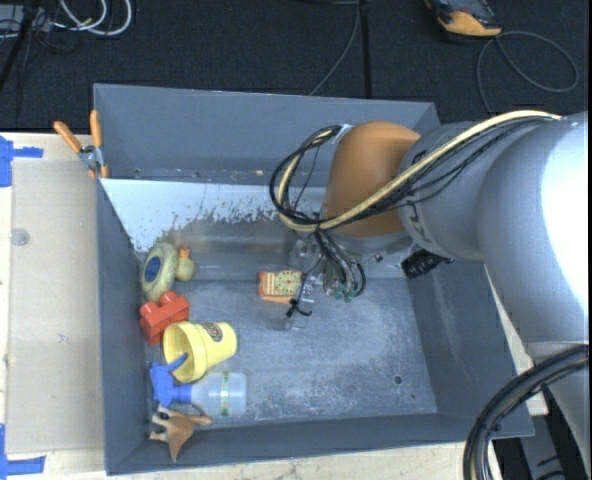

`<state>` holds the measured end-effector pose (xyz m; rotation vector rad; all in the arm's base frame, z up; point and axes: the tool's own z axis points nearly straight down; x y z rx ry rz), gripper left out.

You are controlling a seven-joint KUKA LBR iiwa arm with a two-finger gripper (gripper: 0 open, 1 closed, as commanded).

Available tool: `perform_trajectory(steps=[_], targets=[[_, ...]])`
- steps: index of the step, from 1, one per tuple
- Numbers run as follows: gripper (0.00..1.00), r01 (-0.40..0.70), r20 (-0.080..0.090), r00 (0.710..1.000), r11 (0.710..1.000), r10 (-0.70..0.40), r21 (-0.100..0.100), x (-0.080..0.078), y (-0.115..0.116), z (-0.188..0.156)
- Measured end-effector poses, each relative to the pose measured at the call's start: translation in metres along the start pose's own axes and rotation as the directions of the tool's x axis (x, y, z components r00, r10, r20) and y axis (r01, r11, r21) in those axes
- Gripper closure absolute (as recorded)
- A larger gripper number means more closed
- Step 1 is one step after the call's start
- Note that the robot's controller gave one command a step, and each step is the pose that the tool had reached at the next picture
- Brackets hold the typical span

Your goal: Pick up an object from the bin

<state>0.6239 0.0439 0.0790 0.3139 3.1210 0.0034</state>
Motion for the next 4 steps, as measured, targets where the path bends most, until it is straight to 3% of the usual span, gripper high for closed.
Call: perform_trajectory(steps=[1,3,4], targets=[[1.0,0.039,-0.002,0.999,0.999,-0.039,0.002,0.0,0.004,0.018],[1.0,0.041,-0.002,0.999,0.999,-0.041,0.001,0.0,0.004,0.008],[1.0,0.064,0.004,0.998,0.998,-0.064,0.001,0.0,0.005,-0.039]])
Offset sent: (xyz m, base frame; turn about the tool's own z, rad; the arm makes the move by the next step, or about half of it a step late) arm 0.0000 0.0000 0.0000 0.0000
